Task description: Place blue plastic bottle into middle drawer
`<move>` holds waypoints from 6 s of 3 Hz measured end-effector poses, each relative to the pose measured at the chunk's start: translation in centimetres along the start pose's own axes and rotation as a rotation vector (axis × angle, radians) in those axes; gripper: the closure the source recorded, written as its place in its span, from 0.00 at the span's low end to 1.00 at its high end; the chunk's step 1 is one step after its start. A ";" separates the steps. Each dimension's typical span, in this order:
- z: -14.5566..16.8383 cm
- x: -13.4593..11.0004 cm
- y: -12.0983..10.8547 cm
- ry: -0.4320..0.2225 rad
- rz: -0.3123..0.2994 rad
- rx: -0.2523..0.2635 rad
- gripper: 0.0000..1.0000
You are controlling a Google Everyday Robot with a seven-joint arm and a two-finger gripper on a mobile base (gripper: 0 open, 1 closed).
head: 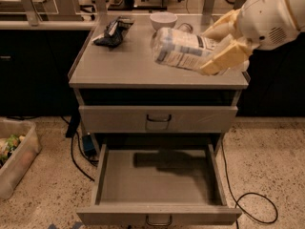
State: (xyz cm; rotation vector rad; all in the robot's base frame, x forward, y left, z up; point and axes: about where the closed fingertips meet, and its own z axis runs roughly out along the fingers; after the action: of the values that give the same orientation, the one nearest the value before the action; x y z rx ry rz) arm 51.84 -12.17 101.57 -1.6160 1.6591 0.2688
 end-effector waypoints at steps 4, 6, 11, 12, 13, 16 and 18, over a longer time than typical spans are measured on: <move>14.9 12.7 12.8 0.112 0.216 -0.242 1.00; 27.1 24.0 13.4 0.048 0.393 -0.181 1.00; 33.6 32.2 15.4 0.199 0.493 -0.175 1.00; 35.1 33.1 16.1 0.228 0.491 -0.165 1.00; 39.3 36.8 18.6 0.318 0.529 -0.133 1.00; 44.0 40.9 19.8 0.371 0.627 -0.100 1.00; 44.2 41.4 20.0 0.380 0.633 -0.101 0.63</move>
Offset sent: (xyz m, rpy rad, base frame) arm -0.0740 0.0257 -0.3120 -0.0640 0.5384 -0.0200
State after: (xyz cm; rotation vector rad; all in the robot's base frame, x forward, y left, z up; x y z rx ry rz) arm 55.42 -11.57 37.88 -1.2151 2.4675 0.3803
